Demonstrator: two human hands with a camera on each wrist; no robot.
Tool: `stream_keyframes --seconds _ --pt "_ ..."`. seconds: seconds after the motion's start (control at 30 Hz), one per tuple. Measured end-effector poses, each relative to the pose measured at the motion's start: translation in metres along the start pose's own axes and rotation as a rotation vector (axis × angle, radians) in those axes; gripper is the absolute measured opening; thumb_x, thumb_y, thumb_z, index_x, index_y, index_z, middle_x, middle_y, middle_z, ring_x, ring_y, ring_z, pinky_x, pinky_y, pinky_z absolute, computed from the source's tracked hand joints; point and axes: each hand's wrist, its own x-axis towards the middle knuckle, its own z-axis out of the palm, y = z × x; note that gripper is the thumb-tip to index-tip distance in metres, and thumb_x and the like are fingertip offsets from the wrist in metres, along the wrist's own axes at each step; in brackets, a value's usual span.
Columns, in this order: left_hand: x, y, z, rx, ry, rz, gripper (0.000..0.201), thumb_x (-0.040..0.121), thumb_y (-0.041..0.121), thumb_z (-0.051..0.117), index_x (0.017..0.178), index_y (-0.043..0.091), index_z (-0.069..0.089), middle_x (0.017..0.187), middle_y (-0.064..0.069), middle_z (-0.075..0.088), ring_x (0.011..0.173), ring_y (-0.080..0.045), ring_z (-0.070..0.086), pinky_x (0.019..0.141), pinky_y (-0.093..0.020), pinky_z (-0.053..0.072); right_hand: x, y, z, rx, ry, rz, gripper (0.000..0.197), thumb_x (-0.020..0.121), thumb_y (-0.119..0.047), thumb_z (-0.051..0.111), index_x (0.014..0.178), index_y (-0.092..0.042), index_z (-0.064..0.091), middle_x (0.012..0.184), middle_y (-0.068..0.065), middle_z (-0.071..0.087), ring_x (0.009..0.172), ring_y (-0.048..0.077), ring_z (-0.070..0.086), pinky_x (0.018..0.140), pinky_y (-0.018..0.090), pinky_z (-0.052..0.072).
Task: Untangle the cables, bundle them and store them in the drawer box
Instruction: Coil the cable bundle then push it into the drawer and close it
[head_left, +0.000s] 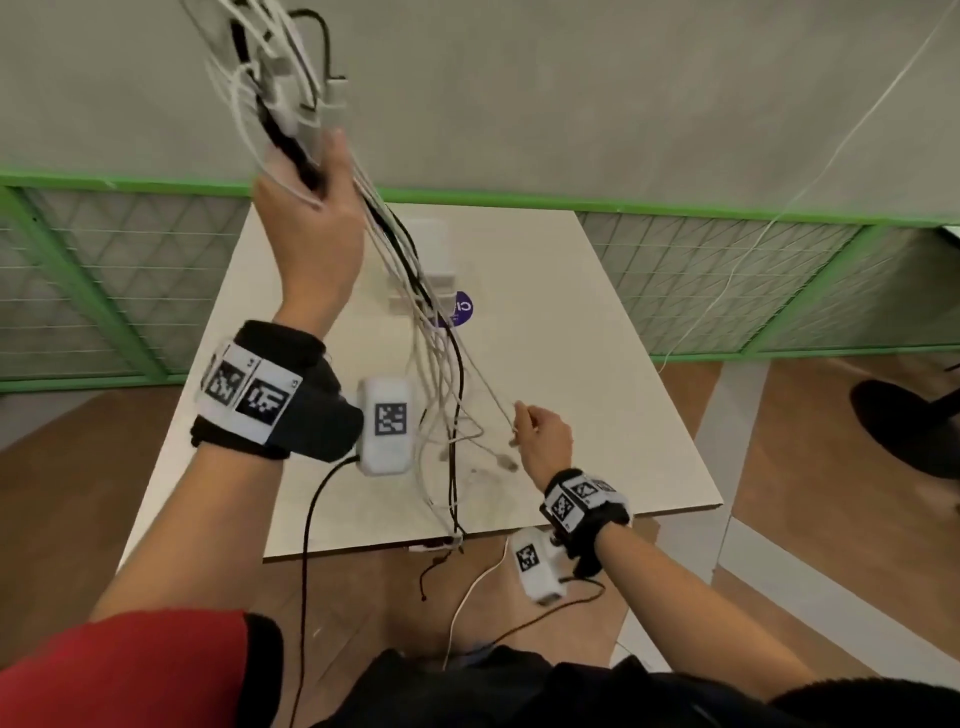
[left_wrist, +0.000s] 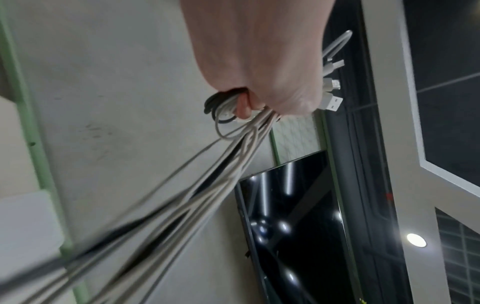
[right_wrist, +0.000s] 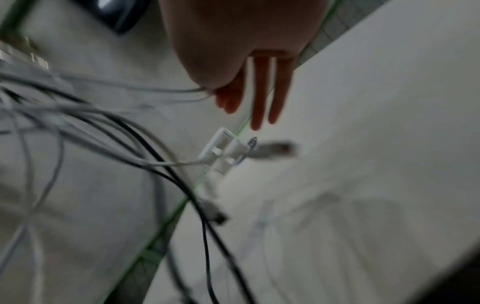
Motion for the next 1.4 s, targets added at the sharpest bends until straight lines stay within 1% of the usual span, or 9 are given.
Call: stream_keyframes --seconds 0.13,0.23,0.37,0.57,0.77,0.93,1.13,1.23,1.4 --pt "-0.01 0.004 0.008 0.098 -0.111 0.014 0.024 0.091 0.029 0.051 0.079 0.008 0.051 0.056 0.012 0.044 0.047 -0.001 0.042 0.047 -0.025 0.034 -0.003 0.014 0.0 -0.158 -0.398 0.28 0.028 0.09 -0.027 0.052 0.072 -0.007 0.058 0.064 0.01 0.065 0.057 0.022 0.066 0.068 0.037 0.057" --pt "-0.012 0.004 0.012 0.033 -0.118 -0.026 0.019 0.093 0.023 0.052 0.081 0.008 0.053 0.057 0.009 0.041 0.047 0.001 0.041 0.049 -0.016 0.031 -0.004 0.019 -0.005 -0.368 -0.368 0.157 0.021 0.084 -0.034 0.062 0.087 -0.013 0.058 0.084 0.007 0.068 0.079 0.025 0.065 0.071 0.032 0.051" --pt "-0.014 0.005 0.016 0.014 -0.198 -0.041 0.02 0.091 0.03 0.051 0.073 0.023 0.044 0.057 0.009 0.039 0.048 -0.002 0.036 0.05 -0.023 0.029 -0.008 -0.018 -0.017 0.201 -0.01 -0.259 0.03 0.086 -0.027 0.044 0.11 -0.012 0.053 0.092 0.003 0.062 0.088 0.017 0.061 0.075 0.026 0.046" --pt "-0.008 0.006 0.015 0.067 -0.171 -0.043 0.021 0.091 0.027 0.05 0.071 0.026 0.043 0.053 0.014 0.042 0.046 0.0 0.041 0.049 -0.018 0.029 -0.035 -0.076 -0.014 0.539 -0.388 -0.379 0.021 0.093 -0.028 0.043 0.089 -0.015 0.06 0.055 -0.004 0.054 0.051 0.013 0.051 0.057 0.023 0.042" --pt "0.015 0.017 -0.006 -0.028 0.001 -0.006 0.019 0.094 0.02 0.049 0.08 0.031 0.042 0.07 0.013 0.045 0.056 0.011 0.046 0.061 -0.014 0.037 -0.043 -0.017 -0.001 0.225 -0.505 -0.255 0.043 0.096 -0.026 0.043 0.059 -0.01 0.059 0.049 0.001 0.05 0.046 0.006 0.045 0.057 0.018 0.037" --pt "0.015 0.022 -0.009 -0.01 0.004 0.009 0.02 0.094 0.02 0.049 0.079 0.03 0.041 0.07 0.013 0.044 0.057 0.013 0.046 0.061 -0.013 0.036 -0.03 0.037 0.001 -0.365 -0.807 -0.011 0.018 0.087 -0.015 0.057 0.099 -0.005 0.064 0.1 0.012 0.068 0.086 0.021 0.059 0.071 0.022 0.043" --pt "-0.002 0.019 -0.002 -0.012 -0.171 -0.042 0.017 0.091 0.024 0.052 0.075 0.028 0.046 0.059 0.015 0.044 0.053 0.003 0.039 0.054 -0.021 0.032 -0.013 0.02 -0.014 -0.166 -0.589 -0.124 0.018 0.091 -0.007 0.049 0.097 -0.002 0.065 0.102 0.014 0.067 0.07 0.027 0.066 0.059 0.015 0.047" --pt "-0.024 0.013 0.003 0.083 -0.363 -0.099 0.023 0.092 0.024 0.052 0.07 0.028 0.045 0.052 0.012 0.039 0.048 -0.003 0.034 0.05 -0.024 0.027 0.004 -0.017 -0.029 -0.278 -0.535 -0.199 0.022 0.089 -0.016 0.048 0.101 -0.011 0.066 0.107 0.007 0.067 0.073 0.025 0.067 0.073 0.032 0.054" --pt "-0.038 0.008 0.007 0.08 -0.393 -0.186 0.025 0.089 0.029 0.053 0.066 0.025 0.044 0.046 0.013 0.042 0.043 -0.002 0.037 0.048 -0.022 0.029 -0.006 -0.105 -0.07 0.413 -0.27 -0.505 0.054 0.081 -0.044 0.048 0.129 -0.022 0.044 0.125 0.002 0.056 0.114 0.012 0.053 0.095 0.029 0.042"
